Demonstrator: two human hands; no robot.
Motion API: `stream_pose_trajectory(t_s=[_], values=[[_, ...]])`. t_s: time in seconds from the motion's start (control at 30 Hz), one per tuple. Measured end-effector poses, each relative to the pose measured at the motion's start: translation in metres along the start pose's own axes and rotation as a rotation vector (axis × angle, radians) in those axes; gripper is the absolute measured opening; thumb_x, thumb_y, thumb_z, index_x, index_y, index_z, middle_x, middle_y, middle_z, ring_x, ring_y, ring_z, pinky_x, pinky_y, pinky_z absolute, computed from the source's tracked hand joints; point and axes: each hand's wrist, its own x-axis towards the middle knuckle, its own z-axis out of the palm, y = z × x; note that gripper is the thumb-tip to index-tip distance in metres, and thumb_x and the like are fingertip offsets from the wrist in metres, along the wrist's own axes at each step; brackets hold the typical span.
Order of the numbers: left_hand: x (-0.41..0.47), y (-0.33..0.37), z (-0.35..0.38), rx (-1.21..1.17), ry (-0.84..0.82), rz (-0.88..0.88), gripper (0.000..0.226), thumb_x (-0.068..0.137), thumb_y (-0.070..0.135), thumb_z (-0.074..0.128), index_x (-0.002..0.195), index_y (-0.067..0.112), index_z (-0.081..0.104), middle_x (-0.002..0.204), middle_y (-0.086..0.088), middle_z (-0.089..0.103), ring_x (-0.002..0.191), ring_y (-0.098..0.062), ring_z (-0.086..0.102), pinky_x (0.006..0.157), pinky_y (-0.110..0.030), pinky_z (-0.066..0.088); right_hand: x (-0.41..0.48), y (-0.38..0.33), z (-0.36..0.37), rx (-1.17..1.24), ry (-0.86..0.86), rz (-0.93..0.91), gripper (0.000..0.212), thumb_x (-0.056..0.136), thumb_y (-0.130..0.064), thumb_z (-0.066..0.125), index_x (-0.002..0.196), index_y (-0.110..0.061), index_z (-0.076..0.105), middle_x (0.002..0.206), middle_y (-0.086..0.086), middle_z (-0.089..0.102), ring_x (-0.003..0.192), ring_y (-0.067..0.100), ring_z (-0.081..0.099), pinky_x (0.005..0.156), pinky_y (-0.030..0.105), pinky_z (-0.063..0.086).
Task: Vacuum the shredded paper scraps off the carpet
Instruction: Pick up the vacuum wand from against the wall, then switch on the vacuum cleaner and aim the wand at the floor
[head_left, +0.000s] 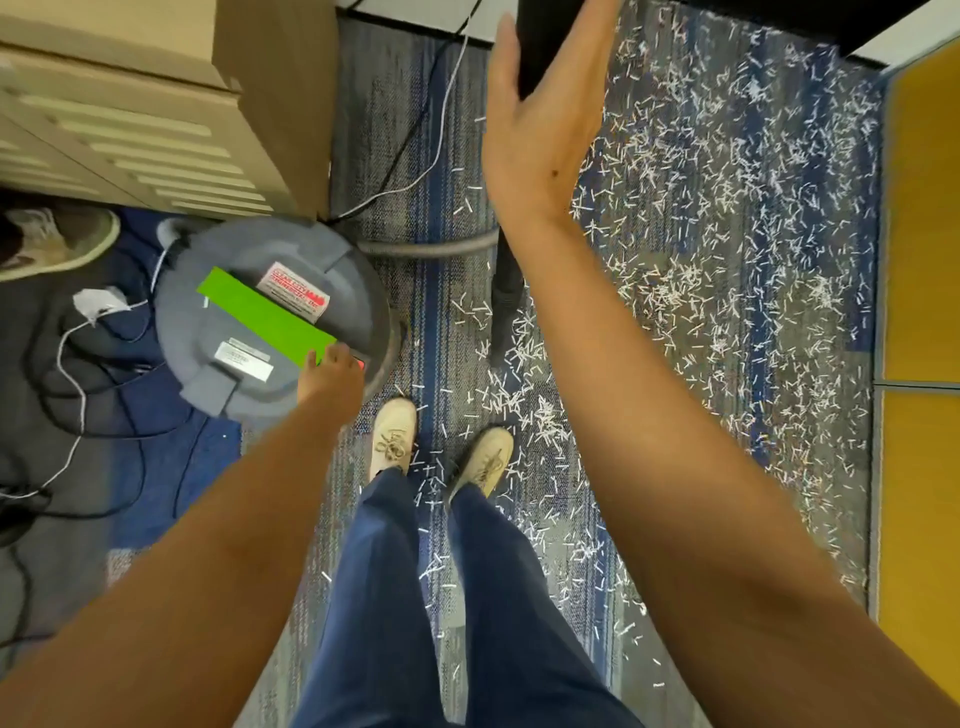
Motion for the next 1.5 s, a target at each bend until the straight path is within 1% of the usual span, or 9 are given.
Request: stream_pose_trajectory(t_s=[0.2, 0.47, 0.57, 0.67, 0.83, 1.03, 1.27, 1.37, 1.5], values=[[0.003, -0.007, 0.030, 0.076, -0.126, 0.112, 0.068, 0.098, 0.018, 0.044, 0.150, 0.003, 0.003, 0.158, -0.013, -0.001, 0.146, -0.027, -0.002, 0.118, -0.040, 0.005, -0.014, -0.015, 0.009, 0.059, 0.052, 0.005, 0.041, 0.074, 0.017, 0.065, 0.107, 0.030, 0.045, 0.096, 0.041, 0.054, 0.092, 0.029, 0.039, 0.090, -0.006, 0.021], [0.006, -0.006, 0.037, 0.149, -0.152, 0.136, 0.069, 0.099, 0.018, 0.040, 0.148, -0.002, -0.004, 0.157, -0.019, -0.008, 0.146, -0.029, -0.007, 0.117, -0.040, 0.001, -0.030, -0.021, 0.003, 0.140, -0.100, 0.156, 0.038, 0.077, 0.012, 0.062, 0.111, 0.023, 0.050, 0.100, 0.031, 0.058, 0.094, 0.028, 0.046, 0.088, 0.004, 0.027], [0.012, -0.004, 0.036, 0.163, -0.171, 0.135, 0.077, 0.096, 0.019, 0.048, 0.148, -0.002, -0.005, 0.157, -0.019, -0.008, 0.146, -0.029, -0.005, 0.118, -0.039, 0.002, -0.044, -0.009, -0.001, 0.095, -0.214, 0.212, 0.056, 0.080, 0.009, 0.060, 0.131, 0.020, 0.038, 0.117, 0.029, 0.054, 0.106, 0.027, 0.043, 0.094, 0.028, 0.031], [0.019, -0.002, 0.035, 0.174, -0.189, 0.127, 0.087, 0.092, 0.021, 0.056, 0.147, -0.004, -0.007, 0.157, -0.020, -0.008, 0.146, -0.030, -0.006, 0.119, -0.039, 0.003, -0.061, 0.011, -0.008, 0.050, -0.298, 0.228, 0.059, 0.080, 0.010, 0.057, 0.134, 0.017, 0.036, 0.119, 0.024, 0.053, 0.110, 0.024, 0.041, 0.099, 0.041, 0.033], [0.026, 0.005, 0.041, 0.206, -0.180, 0.089, 0.078, 0.096, 0.024, 0.047, 0.147, -0.003, -0.006, 0.157, -0.019, -0.006, 0.146, -0.030, -0.003, 0.119, -0.039, 0.005, -0.074, 0.031, -0.013, 0.086, -0.403, 0.238, 0.058, 0.079, 0.013, 0.056, 0.134, 0.014, 0.037, 0.124, 0.023, 0.052, 0.117, 0.031, 0.046, 0.103, 0.032, 0.028], [0.027, 0.008, 0.027, 0.357, -0.142, 0.096, 0.093, 0.082, 0.043, 0.065, 0.149, 0.005, 0.013, 0.153, -0.014, 0.011, 0.141, -0.031, 0.015, 0.114, -0.044, 0.016, -0.084, 0.037, -0.012, 0.164, -0.421, 0.250, 0.053, 0.078, 0.015, 0.056, 0.128, 0.016, 0.039, 0.122, 0.026, 0.052, 0.113, 0.038, 0.051, 0.102, 0.052, 0.038], [0.027, 0.012, 0.018, 0.337, -0.157, 0.062, 0.087, 0.085, 0.039, 0.062, 0.149, 0.007, 0.013, 0.156, -0.013, 0.008, 0.143, -0.031, 0.009, 0.114, -0.049, 0.013, -0.070, 0.037, -0.016, 0.192, -0.428, 0.342, 0.059, 0.072, 0.016, 0.056, 0.129, 0.009, 0.039, 0.116, 0.023, 0.053, 0.106, 0.037, 0.054, 0.093, 0.051, 0.048], [0.019, 0.020, 0.005, 0.260, 0.001, 0.089, 0.074, 0.086, 0.029, 0.058, 0.147, 0.008, 0.021, 0.151, -0.012, 0.021, 0.142, -0.028, 0.014, 0.114, -0.050, 0.017, -0.056, 0.026, -0.016, 0.206, -0.421, 0.466, 0.056, 0.064, 0.016, 0.058, 0.117, 0.002, 0.046, 0.096, 0.007, 0.056, 0.091, 0.030, 0.058, 0.075, 0.051, 0.053], [-0.009, 0.046, -0.037, 0.129, 0.292, 0.212, 0.063, 0.086, 0.014, 0.052, 0.142, 0.011, 0.026, 0.145, -0.015, 0.029, 0.134, -0.028, 0.028, 0.109, -0.047, 0.026, -0.049, 0.017, -0.019, 0.136, -0.458, 0.516, 0.050, 0.063, 0.014, 0.061, 0.109, -0.006, 0.053, 0.081, -0.015, 0.050, 0.085, 0.031, 0.059, 0.072, 0.054, 0.051]])
